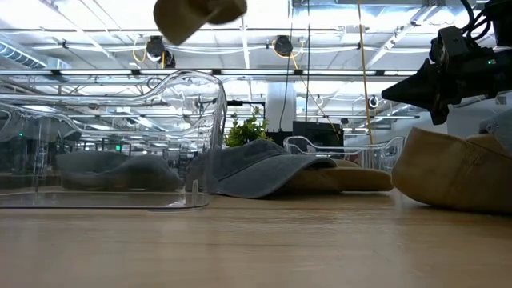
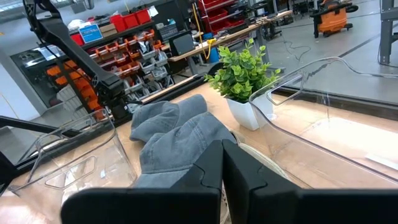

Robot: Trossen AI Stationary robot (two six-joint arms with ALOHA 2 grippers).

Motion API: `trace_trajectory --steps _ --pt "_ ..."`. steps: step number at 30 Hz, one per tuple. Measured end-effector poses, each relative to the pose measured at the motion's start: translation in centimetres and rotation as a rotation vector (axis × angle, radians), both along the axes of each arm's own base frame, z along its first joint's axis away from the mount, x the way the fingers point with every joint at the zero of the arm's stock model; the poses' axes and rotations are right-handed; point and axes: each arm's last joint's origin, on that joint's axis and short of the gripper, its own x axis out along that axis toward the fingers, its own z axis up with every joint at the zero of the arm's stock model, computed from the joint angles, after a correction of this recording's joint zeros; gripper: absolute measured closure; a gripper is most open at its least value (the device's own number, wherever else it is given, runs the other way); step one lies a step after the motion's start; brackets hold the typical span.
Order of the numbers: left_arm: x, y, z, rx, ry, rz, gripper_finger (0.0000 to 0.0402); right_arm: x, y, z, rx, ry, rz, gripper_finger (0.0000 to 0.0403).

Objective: Pick & Place hat
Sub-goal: Put the top left brown cap into the top transparent bin

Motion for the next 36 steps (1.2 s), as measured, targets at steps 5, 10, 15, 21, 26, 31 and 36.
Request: trace_trajectory --steps 5,10,15,21,26,31,36 --pt "-0.8 -1.9 1.3 -0.011 -0.155 -0.046 0.0391 0.0 0.0 0.0 0.000 0.000 0.000 0.0403" --pt "-1.9 -4.0 2.6 -0.052 -0.332 -0.111 0.0391 0.0 0.0 0.0 0.000 0.000 0.000 0.0403" --pt "-3.0 -5.9 3.4 -0.110 -0.457 -0.194 0.0391 0.0 0.0 0.0 0.000 0.000 0.000 0.0403" --pt "-3.9 -7.3 4.1 -0.131 -0.542 -0.270 0.0391 0.0 0.0 0.0 0.000 -0.001 0.000 0.0403" --pt "-3.5 -7.5 4.7 -0.135 -0.609 -0.322 0.0391 0.0 0.0 0.0 0.000 0.000 0.000 0.0403" --pt "-0.9 -7.2 4.8 -0.169 -0.639 -0.383 0.0392 0.0 0.0 0.0 0.000 0.000 0.000 0.0403" --pt "3.0 -6.7 4.3 -0.192 -0.625 -0.395 0.0392 0.0 0.0 0.0 0.000 0.000 0.000 0.0403"
